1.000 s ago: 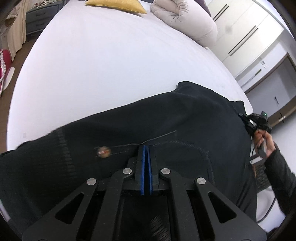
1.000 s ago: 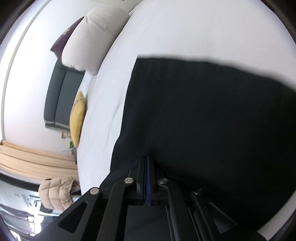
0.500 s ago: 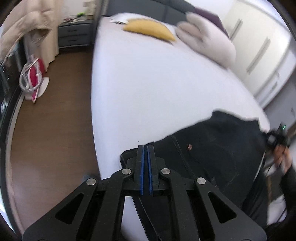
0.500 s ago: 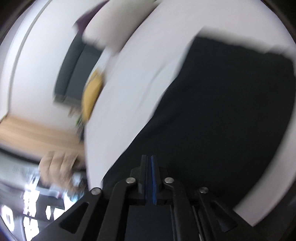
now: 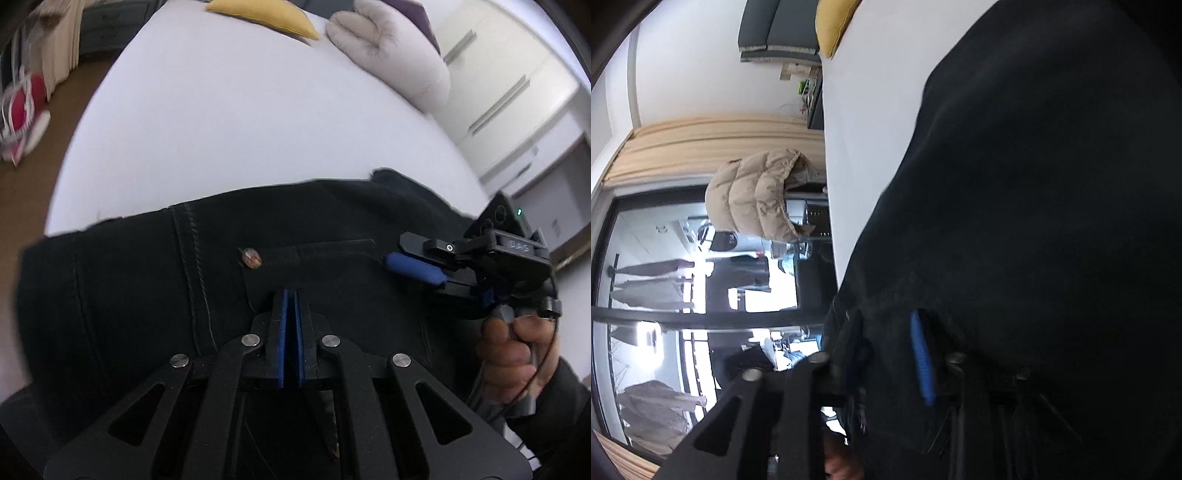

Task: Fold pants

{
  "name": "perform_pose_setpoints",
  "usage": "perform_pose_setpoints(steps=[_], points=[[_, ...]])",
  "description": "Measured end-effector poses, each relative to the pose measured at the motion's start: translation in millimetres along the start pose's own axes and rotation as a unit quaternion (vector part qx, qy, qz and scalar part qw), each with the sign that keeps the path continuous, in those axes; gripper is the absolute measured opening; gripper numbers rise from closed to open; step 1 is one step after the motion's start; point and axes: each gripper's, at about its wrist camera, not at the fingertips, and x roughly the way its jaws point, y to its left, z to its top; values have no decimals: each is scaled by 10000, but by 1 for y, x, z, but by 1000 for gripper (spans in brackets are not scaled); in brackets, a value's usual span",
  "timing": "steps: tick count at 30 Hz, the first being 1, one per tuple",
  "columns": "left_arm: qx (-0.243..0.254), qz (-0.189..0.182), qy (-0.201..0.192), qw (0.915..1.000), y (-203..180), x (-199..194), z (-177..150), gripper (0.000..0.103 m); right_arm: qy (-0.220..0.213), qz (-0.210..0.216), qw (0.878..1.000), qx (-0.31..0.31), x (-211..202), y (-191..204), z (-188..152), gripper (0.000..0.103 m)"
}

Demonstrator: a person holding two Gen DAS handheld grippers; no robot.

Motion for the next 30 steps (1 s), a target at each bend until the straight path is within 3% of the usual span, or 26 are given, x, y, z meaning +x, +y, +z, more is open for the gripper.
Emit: perform_pose_setpoints(steps=[2,5,7,10,13,16,19,21,23,25,27,30], points=[[-273,-183,-6,9995,8,2,3,4,-317,-121,9992,224,-20,-19,12,0],[-115,-63,47,9999,3,7,5,4,-888,105,9934,711,-63,-61,30,0],[-198,-96,71,9997,8,9,9,4,-1384,-11,9872,793,-100,-78,43,0],[-258,-92,80,9996,16,7,11,4,-2136,-80,9704,1128,-166,-109,63,0],[-274,-68,91,9996,16,9,14,4,-2900,-432,9473,1291,-232,-134,80,0],[-335,-99,88,9994,20,2,13,4,-3617,-662,9163,1589,-301,-161,89,0],[-428,111,94,9990,14,-7,17,4,-4295,-1214,8749,1880,-368,-174,82,0],[-495,158,-16,9986,3,-20,23,4,-4564,-1283,8609,1846,-402,-169,68,8],[-435,-285,-161,9985,-23,-22,33,4,-4517,-964,8749,1457,-406,-150,55,8],[-182,-641,-36,9978,-64,-6,43,4,-3922,-627,9129,939,-376,-127,46,7],[-101,-1098,289,9935,-101,26,45,4,-3029,-380,9510,486,-313,-99,33,7],[209,-1433,898,9854,-161,88,37,4,-1986,-54,9792,422,-223,-86,6,7]])
